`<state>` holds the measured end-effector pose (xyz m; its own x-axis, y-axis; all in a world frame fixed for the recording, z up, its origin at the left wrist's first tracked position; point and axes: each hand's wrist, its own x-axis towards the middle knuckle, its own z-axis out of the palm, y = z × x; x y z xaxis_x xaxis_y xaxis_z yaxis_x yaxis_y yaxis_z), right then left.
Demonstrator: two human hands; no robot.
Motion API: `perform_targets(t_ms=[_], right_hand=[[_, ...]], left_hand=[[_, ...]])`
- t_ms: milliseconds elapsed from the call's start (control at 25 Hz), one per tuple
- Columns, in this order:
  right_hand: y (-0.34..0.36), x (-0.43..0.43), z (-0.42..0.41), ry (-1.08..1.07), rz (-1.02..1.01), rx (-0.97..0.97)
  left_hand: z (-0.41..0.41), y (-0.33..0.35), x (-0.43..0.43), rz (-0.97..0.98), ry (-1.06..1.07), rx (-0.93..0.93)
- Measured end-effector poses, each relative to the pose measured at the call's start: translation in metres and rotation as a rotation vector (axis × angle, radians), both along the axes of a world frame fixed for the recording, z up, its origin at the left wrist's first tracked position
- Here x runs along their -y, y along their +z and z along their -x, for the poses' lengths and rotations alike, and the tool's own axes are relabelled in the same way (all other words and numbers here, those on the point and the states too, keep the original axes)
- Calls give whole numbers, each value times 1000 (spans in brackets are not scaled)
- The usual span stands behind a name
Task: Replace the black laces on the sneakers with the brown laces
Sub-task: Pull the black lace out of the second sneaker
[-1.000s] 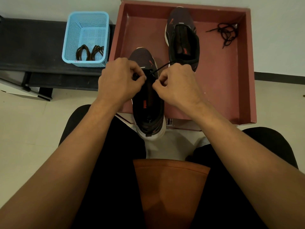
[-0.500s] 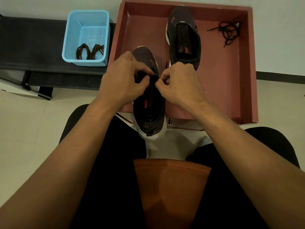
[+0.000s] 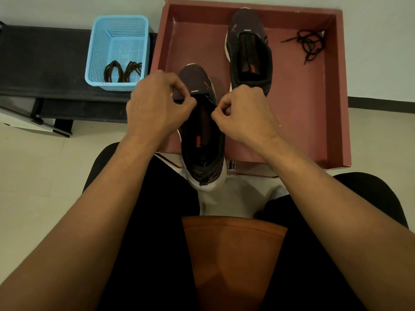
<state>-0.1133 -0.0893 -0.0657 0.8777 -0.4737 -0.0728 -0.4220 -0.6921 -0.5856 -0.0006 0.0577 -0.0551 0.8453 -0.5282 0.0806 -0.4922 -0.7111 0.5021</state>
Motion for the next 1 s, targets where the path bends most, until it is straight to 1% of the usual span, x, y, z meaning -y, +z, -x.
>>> perform_targets(t_ms=[120,240,360,440,480,560,600,640,680,800,920,1000], right_hand=[[1,1,0,0,-16,-8],[1,1,1,-5,-17,-17],[2,2,2,-7,-24,-16],[1,2,1,-11,-19,-27],[1,2,0,-9,-12,-34],[0,1,-1,-5,0,-36],[0,1,-1,-5,3,-33],[0,1,0,-6,6,-30],[1,2,0,-7,8,-26],[1,3,0,-7,7,-17],[1,1,0,0,13,-18],[1,1,0,-4,19,-21]], left_hand=[[-4,8,-11,20,228,-15],[-10,8,-17,19,339,-4],[-21,4,-26,17,394,11],[-22,1,-27,-33,320,-1],[-19,1,-24,-31,216,-10],[-10,0,-13,10,-72,7],[-4,-1,-7,-1,-192,25],[2,-3,-1,-34,-269,36],[6,-6,4,-77,-299,39],[14,-15,12,-173,-278,72],[15,-14,15,-145,-201,93],[12,-10,13,-88,-106,43]])
